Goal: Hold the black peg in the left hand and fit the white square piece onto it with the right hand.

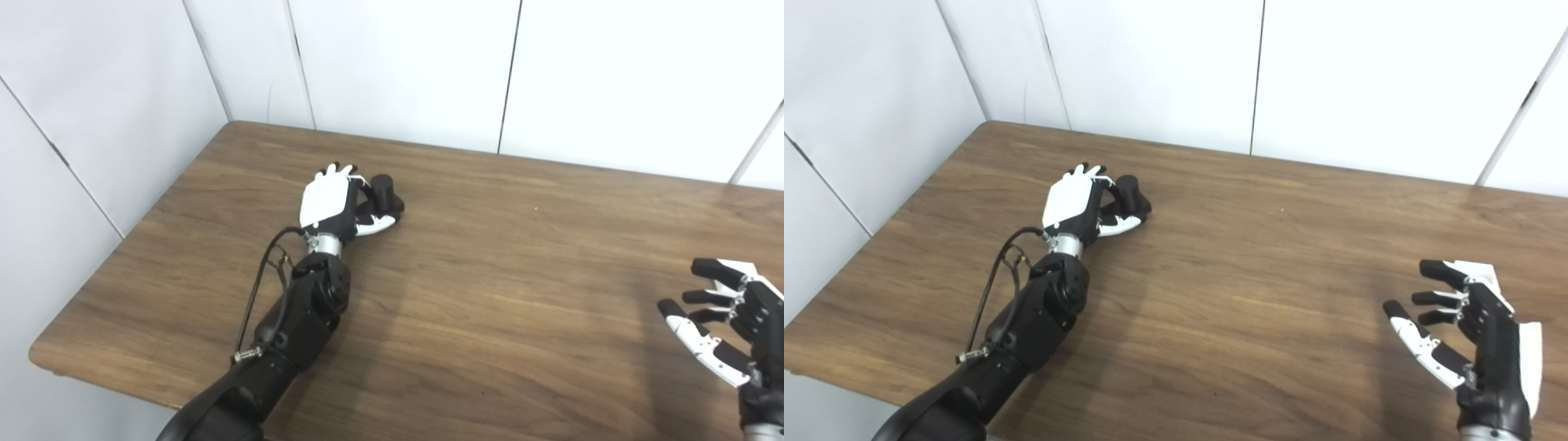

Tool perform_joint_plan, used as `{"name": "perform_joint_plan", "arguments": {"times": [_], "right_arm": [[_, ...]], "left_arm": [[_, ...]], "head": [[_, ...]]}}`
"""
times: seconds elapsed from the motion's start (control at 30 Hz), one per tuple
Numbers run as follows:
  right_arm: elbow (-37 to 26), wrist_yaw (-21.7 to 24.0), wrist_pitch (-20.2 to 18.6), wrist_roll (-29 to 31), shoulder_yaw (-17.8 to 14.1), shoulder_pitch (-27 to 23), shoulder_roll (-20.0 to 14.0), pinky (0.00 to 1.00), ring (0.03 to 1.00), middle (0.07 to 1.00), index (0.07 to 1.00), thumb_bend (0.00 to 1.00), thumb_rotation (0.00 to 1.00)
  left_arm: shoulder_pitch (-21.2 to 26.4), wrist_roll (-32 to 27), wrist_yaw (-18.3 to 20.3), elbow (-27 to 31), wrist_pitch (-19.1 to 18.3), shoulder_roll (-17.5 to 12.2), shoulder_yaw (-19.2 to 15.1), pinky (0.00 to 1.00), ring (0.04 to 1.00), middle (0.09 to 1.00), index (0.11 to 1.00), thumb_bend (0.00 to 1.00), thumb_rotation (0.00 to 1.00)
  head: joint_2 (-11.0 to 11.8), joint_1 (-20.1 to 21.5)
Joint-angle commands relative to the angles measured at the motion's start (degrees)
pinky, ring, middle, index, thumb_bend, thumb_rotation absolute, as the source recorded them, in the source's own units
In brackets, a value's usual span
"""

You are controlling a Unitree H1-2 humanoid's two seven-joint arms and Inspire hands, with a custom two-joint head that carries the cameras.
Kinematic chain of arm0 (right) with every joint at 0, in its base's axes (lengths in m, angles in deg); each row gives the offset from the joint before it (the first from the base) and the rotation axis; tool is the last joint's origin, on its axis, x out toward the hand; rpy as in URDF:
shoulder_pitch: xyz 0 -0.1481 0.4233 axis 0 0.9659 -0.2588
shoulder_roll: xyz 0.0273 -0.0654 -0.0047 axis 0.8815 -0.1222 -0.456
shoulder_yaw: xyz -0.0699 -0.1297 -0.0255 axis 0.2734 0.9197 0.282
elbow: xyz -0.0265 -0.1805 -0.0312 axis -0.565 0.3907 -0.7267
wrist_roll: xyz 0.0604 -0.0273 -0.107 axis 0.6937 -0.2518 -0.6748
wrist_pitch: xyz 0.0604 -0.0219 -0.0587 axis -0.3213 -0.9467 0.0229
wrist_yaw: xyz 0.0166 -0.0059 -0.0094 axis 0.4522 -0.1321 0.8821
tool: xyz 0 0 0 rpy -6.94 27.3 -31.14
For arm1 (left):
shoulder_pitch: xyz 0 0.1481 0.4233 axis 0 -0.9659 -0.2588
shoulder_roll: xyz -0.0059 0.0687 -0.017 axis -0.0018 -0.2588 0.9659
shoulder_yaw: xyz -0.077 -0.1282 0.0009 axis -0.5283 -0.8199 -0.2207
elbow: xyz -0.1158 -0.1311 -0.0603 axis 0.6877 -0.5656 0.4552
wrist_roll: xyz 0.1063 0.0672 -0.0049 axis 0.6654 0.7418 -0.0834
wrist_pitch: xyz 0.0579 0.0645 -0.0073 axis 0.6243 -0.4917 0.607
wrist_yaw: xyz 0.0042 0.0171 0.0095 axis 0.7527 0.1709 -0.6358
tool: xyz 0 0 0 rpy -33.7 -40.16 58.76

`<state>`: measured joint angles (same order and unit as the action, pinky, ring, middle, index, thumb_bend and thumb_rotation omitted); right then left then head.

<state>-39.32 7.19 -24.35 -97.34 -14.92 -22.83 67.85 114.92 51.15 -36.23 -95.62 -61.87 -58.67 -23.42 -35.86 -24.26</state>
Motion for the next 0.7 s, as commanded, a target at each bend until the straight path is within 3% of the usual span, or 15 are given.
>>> {"name": "perform_joint_plan", "arguments": {"times": [0.0,0.13,0.67], "right_arm": [[-2.1,-0.41,2.19,-0.05,0.17,4.25,-0.25,0.44,0.568,0.699,0.654,0.45,0.0],[-2.15,-0.35,2.08,-0.1,0.27,4.31,-0.2,0.44,0.569,0.701,0.656,0.44,0.0],[-2.23,-0.34,2.15,-0.3,0.53,4.62,-0.02,0.44,0.56,0.702,0.659,0.44,0.0]], "left_arm": [[-0.83,0.29,1.98,-0.81,-1.36,-1.21,0.67,1.0,1.0,0.923,0.493,0.56,0.15],[-0.88,0.17,1.84,-0.64,-1.06,-1.26,0.79,1.0,1.0,0.921,0.483,0.52,0.08],[-1.34,-0.6,2.51,0.73,-0.57,-1.5,1.1,1.0,1.0,0.918,0.482,0.52,0.07]], "head": [[-0.06,0.05],[-0.09,-0.01],[-0.3,0.17]]}}
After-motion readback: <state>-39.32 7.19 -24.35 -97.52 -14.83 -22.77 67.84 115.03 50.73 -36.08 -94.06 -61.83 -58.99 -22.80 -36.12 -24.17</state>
